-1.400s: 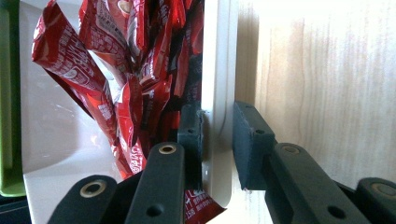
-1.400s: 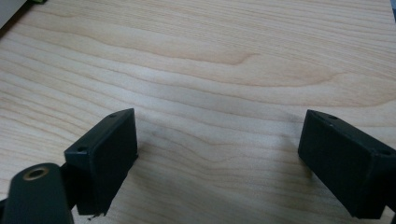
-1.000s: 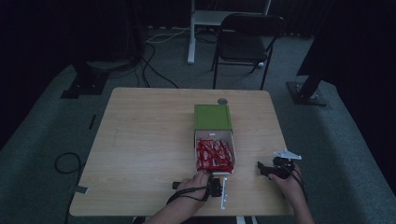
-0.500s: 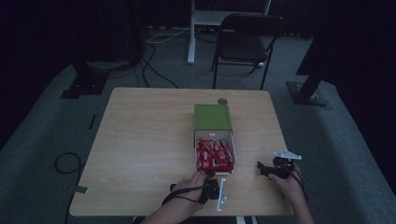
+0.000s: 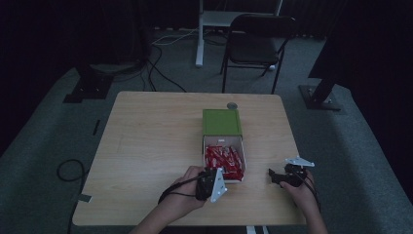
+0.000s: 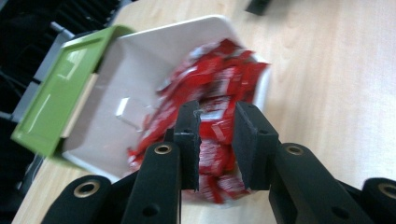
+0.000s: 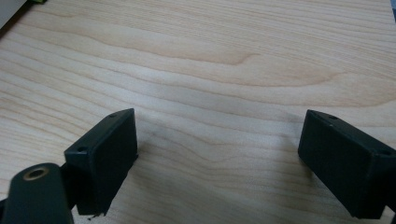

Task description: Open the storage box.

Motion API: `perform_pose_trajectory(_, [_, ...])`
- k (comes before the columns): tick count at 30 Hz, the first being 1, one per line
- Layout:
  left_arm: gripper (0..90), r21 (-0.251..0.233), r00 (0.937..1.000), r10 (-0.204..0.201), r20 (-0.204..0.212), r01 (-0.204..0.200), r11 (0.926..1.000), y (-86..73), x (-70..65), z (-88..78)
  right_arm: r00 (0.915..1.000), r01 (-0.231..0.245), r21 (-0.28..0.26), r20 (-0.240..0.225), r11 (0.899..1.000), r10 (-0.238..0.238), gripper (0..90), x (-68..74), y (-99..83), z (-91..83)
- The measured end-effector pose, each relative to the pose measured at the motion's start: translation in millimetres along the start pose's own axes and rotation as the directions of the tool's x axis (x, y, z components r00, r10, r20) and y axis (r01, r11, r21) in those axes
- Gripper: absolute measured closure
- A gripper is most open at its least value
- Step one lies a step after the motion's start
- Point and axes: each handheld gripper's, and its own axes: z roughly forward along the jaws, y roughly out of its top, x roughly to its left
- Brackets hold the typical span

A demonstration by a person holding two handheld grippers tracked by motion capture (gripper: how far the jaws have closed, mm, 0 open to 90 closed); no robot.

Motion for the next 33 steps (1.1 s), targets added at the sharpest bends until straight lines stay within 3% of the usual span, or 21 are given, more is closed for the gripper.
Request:
perform_pose_trajectory(2, [68.3, -0.008, 0.9988, -0.017, -0.046, 0.017, 0.9998, -2.9, 7.0, -3.4, 1.0, 0.0, 0.0, 0.0, 1.0, 0.0, 11.3, 0.0, 0.0, 0.0])
perform_pose_trajectory(7, [68.4, -0.04, 0.991, -0.113, -0.072, 0.11, 0.9931, -12.5, 23.9, -10.9, 1.0, 0.0, 0.0, 0.0, 1.0, 0.0, 11.3, 0.0, 0.0, 0.0])
perform_pose_trajectory(9, [68.4, -0.047, 0.9857, -0.148, -0.081, 0.144, 0.9884, -17.3, 29.2, -12.6, 1.0, 0.0, 0.0, 0.0, 1.0, 0.0, 11.3, 0.0, 0.0, 0.0])
perform_pose_trajectory(13, [68.1, -0.055, 0.9673, -0.233, -0.101, 0.228, 0.9721, -30.8, 41.0, -17.9, 1.0, 0.0, 0.0, 0.0, 1.0, 0.0, 11.3, 0.0, 0.0, 0.0])
perform_pose_trajectory(14, [68.1, -0.055, 0.9673, -0.233, -0.101, 0.228, 0.9721, -30.8, 41.0, -17.9, 1.0, 0.0, 0.0, 0.0, 1.0, 0.0, 11.3, -0.1, 0.0, 0.0])
perform_pose_trajectory(16, [67.4, -0.067, 0.9531, -0.283, -0.106, 0.277, 0.9584, -41.0, 47.4, -21.6, 1.0, 0.0, -0.001, 0.0, 1.0, 0.0, 11.3, -0.1, 0.0, 0.0])
perform_pose_trajectory(17, [67.4, -0.066, 0.9488, -0.298, -0.105, 0.292, 0.954, -44.6, 49.5, -22.7, 1.0, 0.0, 0.0, 0.0, 1.0, 0.0, 11.3, -0.1, 0.0, 0.0])
perform_pose_trajectory(21, [65.8, -0.081, 0.9209, -0.368, -0.129, 0.36, 0.9295, -60.2, 58.8, -26.7, 1.0, 0.0, 0.0, 0.0, 1.0, 0.0, 11.4, 0.0, 0.0, 0.0])
perform_pose_trajectory(22, [65.5, -0.09, 0.9094, -0.393, -0.138, 0.383, 0.9193, -65.6, 61.7, -27.9, 1.0, 0.0, 0.0, 0.0, 1.0, 0.0, 11.3, 0.0, 0.0, 0.0])
perform_pose_trajectory(23, [65.5, -0.087, 0.9052, -0.402, -0.138, 0.393, 0.9154, -69.7, 63.6, -28.8, 1.0, 0.0, 0.0, 0.0, 1.0, 0.0, 11.4, -0.1, 0.0, 0.0])
perform_pose_trajectory(25, [64.3, -0.099, 0.8893, -0.434, -0.143, 0.424, 0.9004, -78.0, 67.4, -30.3, 1.0, 0.0, 0.0, 0.0, 1.0, 0.0, 11.3, -0.1, 0.0, 0.0])
perform_pose_trajectory(27, [61.8, -0.099, 0.8804, -0.453, -0.141, 0.442, 0.8913, -84.9, 70.1, -31.2, 1.0, 0.0, 0.0, 0.0, 1.0, 0.0, 11.3, 0.0, 0.0, 0.0])
perform_pose_trajectory(28, [61.6, -0.104, 0.8713, -0.468, -0.146, 0.457, 0.8832, -89.7, 72.0, -31.7, 1.0, 0.0, 0.0, 0.0, 1.0, 0.0, 11.3, -0.1, 0.0, 0.0])
perform_pose_trajectory(29, [61.1, -0.101, 0.8701, -0.469, -0.153, 0.458, 0.8833, -93.1, 72.9, -32.0, 1.0, 0.0, 0.0, 0.0, 1.0, 0.0, 11.3, 0.0, 0.0, 0.0])
perform_pose_trajectory(31, [58.0, -0.095, 0.8581, -0.487, -0.162, 0.478, 0.8733, -99.8, 74.5, -32.2, 1.0, 0.0, 0.0, 0.0, 1.0, 0.0, 11.4, 0.0, 0.0, 0.0])
perform_pose_trajectory(33, [54.2, -0.103, 0.8419, -0.517, -0.156, 0.506, 0.8562, -106.2, 75.7, -32.2, 1.0, 0.0, 0.0, 0.0, 1.0, 0.0, 11.3, 0.0, 0.0, 0.0])
